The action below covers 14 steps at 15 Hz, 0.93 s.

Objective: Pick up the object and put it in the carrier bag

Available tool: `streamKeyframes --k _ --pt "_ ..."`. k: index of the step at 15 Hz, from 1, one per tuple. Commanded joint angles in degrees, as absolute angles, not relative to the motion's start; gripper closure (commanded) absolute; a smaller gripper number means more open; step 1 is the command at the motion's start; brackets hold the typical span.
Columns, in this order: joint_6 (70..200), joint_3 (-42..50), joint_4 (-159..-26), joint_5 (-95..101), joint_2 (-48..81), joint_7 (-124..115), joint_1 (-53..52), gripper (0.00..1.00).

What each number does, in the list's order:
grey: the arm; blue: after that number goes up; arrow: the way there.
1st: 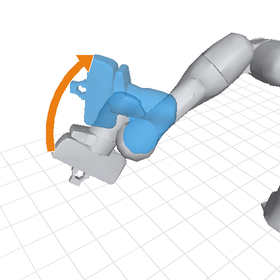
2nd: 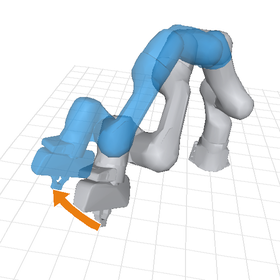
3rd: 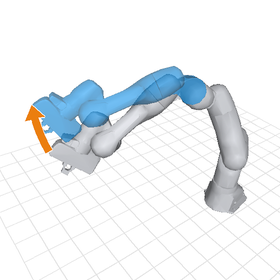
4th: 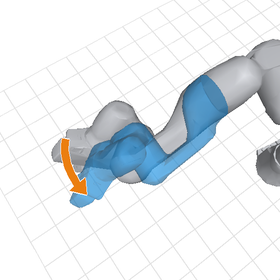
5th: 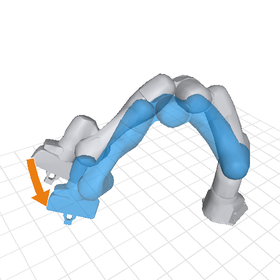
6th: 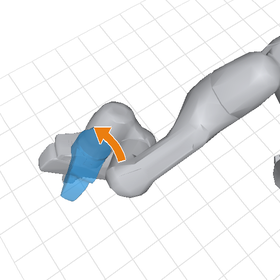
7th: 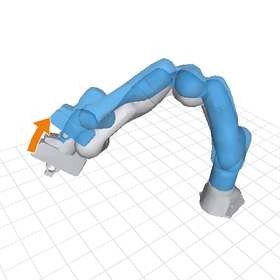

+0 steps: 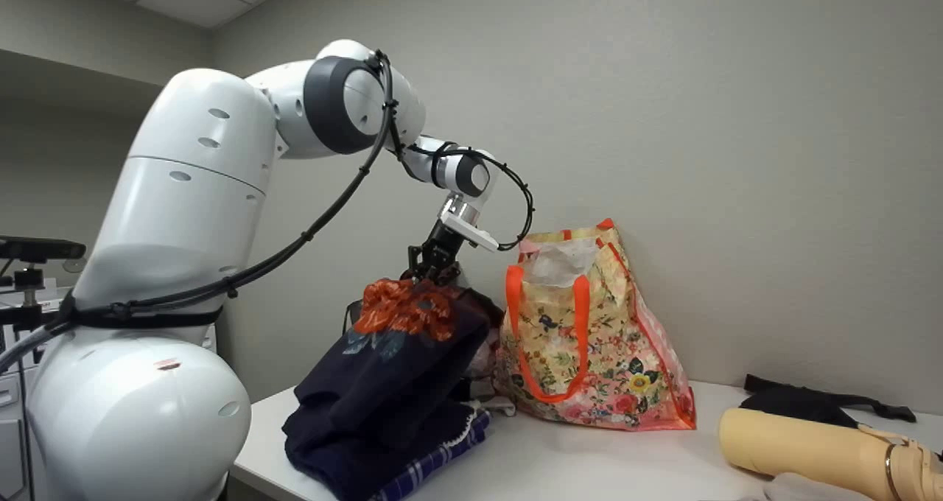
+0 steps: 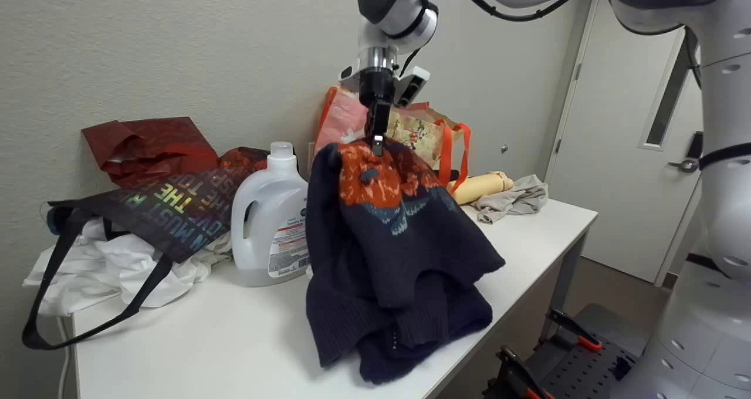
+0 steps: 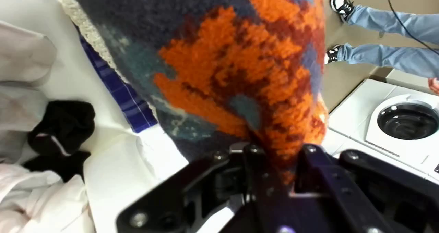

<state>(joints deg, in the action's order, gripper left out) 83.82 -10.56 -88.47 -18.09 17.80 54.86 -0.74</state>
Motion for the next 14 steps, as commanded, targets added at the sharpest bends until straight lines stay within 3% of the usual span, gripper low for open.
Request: streamKeyframes --k 1,6,14 --pt "78.28 -9.45 -85.1 -19.44 11.42 54.35 -0.31 0.92" --pt "73.2 -7.6 -75.97 -21.2 8.1 52.38 -0.53 0.92" --pt "77.63 -5.26 -57.37 -25.99 9.92 38.22 0.4 0.92"
